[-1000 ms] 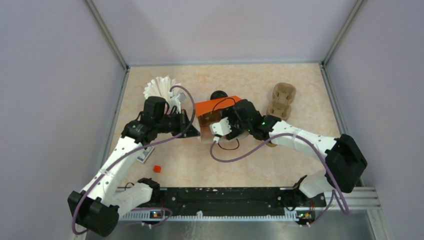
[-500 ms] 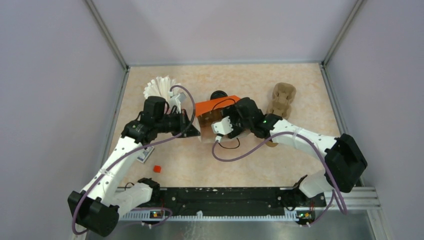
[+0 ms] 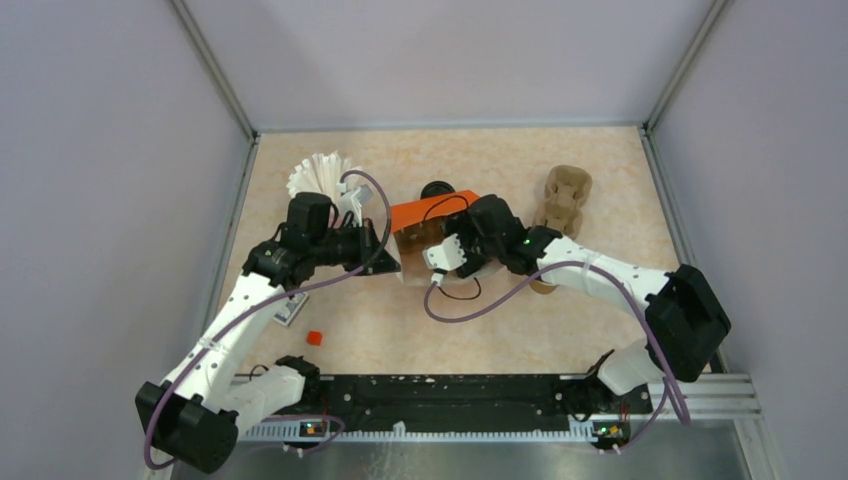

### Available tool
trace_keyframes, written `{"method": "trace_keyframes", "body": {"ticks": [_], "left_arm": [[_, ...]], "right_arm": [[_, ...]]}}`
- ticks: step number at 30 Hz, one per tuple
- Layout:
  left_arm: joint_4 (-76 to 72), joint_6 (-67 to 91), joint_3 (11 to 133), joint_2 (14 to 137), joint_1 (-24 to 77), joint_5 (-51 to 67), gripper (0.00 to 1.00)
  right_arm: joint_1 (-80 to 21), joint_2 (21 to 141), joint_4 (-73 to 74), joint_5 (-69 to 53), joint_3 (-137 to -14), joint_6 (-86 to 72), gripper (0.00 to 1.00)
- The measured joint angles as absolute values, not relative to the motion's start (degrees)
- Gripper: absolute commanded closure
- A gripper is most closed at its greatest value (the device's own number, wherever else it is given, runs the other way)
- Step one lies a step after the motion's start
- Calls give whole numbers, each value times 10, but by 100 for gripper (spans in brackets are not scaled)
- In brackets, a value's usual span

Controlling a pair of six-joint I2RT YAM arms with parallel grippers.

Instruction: Pack the takeout coffee

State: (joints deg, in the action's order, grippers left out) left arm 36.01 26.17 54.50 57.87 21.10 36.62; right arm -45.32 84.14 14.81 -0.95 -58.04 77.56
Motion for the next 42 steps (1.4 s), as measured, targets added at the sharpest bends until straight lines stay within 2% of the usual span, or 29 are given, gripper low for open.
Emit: {"method": "trace_keyframes", "body": {"ticks": [42], "left_arm": [[355, 255, 538, 579, 211, 388, 100]], "right_arm": [[-441, 855, 119, -42, -570, 800, 55]]}}
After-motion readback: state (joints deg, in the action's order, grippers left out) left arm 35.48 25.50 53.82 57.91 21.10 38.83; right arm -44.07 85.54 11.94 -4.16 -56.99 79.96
